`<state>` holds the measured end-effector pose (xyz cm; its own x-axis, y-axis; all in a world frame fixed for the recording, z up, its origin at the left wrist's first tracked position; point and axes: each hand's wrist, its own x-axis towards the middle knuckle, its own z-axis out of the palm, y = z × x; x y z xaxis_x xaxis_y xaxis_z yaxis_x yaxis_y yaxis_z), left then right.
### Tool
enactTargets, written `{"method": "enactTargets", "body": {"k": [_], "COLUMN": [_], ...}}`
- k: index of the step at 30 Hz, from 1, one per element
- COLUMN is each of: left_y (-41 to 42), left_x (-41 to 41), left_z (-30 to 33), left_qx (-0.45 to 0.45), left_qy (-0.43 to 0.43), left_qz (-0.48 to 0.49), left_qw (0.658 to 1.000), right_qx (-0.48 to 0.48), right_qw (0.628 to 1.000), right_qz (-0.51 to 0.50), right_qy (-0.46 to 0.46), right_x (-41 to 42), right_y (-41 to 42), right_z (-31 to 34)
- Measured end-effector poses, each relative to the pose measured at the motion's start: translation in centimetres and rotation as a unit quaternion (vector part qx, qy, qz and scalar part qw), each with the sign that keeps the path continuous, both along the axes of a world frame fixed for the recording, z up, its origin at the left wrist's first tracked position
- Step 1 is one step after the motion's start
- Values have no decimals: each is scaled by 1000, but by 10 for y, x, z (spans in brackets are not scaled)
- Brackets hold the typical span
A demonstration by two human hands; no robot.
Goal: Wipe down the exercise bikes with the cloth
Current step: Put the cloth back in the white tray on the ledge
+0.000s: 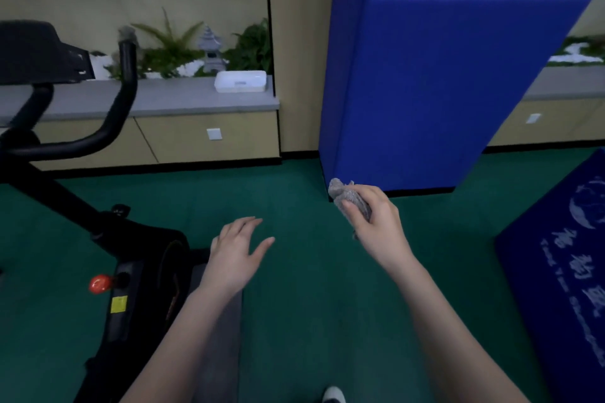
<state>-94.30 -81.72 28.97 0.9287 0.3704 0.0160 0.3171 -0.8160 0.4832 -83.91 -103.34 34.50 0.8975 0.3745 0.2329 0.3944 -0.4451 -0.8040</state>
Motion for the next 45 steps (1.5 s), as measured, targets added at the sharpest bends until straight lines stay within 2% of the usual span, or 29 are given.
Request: {"method": "enactTargets", "body": {"k": [13,20,29,37,45], "left_y": [10,75,186,245,293], "left_x": [88,151,264,316,378], "left_z": [11,2,15,4,-13], "left_qx": [-1,6,3,-14,17], "left_qy": [-7,17,-8,27,72], "left_qz": [89,106,91,100,147], "left_qw": [996,994,996,995,986], "right_qx": [-9,-8,-21,-44,-55], "right_qw": [994,993,993,991,978], "right_qz": [106,119,115,125,201], "right_qy": [8,6,-16,7,30], "right_x": [129,201,296,364,439], "right_y": [40,115,230,297,369], "right_z": [-6,-18,-6,-19,-44]}}
